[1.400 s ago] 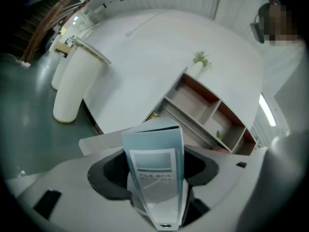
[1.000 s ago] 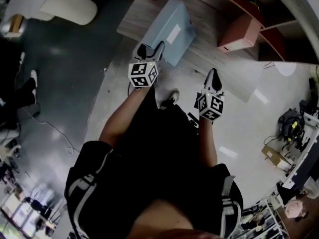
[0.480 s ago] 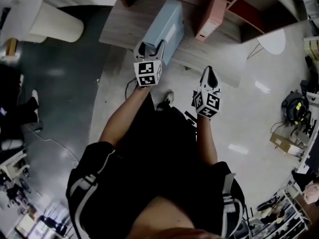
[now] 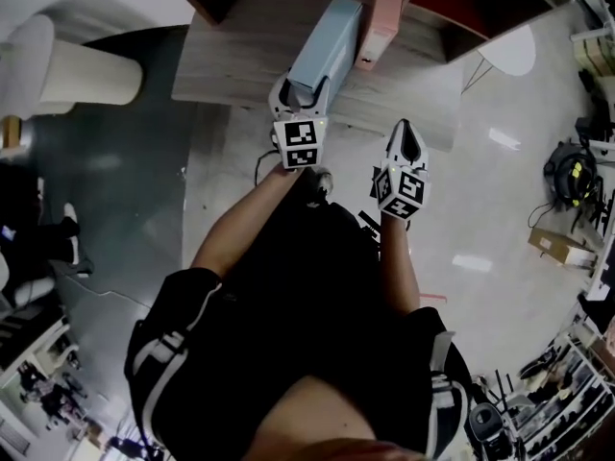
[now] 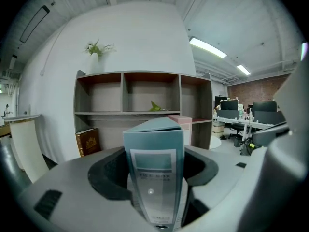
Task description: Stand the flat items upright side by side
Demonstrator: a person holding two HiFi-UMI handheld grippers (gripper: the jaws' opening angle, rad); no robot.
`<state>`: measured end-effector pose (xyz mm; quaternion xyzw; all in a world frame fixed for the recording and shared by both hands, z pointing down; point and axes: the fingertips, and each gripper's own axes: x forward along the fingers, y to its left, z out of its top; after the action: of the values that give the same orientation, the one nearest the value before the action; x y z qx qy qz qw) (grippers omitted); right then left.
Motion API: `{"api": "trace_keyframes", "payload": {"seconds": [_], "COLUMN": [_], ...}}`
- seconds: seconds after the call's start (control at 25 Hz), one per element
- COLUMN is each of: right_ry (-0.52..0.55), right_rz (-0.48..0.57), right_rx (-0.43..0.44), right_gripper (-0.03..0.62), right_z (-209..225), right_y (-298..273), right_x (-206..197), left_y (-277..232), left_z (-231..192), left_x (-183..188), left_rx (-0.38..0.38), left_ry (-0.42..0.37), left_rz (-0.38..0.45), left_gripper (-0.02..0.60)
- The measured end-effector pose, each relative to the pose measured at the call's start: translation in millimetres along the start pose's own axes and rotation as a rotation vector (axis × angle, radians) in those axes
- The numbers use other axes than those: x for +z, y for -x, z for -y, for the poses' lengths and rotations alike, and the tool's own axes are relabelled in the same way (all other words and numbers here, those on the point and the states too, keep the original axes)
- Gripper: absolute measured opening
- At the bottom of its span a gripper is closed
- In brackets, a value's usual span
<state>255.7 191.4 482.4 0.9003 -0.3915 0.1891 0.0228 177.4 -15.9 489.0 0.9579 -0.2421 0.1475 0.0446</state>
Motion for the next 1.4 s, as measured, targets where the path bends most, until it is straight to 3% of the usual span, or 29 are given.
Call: {"api": "trace_keyframes", "payload": {"seconds": [0.24,0.44,0.72,0.92,1.24,1.4], "right_ry": [0.004,0.004,-0.001,0.014,0.049,0.05], "right_rz": [-0.022,-0.026,-0.022,-0.036,-0.056,-0.055], "right_rx": [-0.053,-0.091,-0.112,-0.083,0.038,0.073], "right_gripper": [0.025,0.025,0.025,0.025,0.025,0.025], "right_z": [3,-4,1,14,23,28], "right_y": [-10,-21,-32,-51,-80,-92], "right_x": [7,14,24,24,32,38], "left_y": [-15,-20,-24,-39,-56,-55], "left_z": [11,19,34,51,62,67], "left_x": [12,-1,-2,-2,3,3], "left_rx": [-0.055,-0.176,-0.318,-0.392,-0.428,-0.515], "left_ry": [-0.029,0.024,0.025,0.04,0.073,0.067], "left_rz": [-0.005,-0.075,-0.127,-0.15,-0.145,-0.143], "left_gripper": [0.305,0.304,0.305,0.32,0.339,0.348]}}
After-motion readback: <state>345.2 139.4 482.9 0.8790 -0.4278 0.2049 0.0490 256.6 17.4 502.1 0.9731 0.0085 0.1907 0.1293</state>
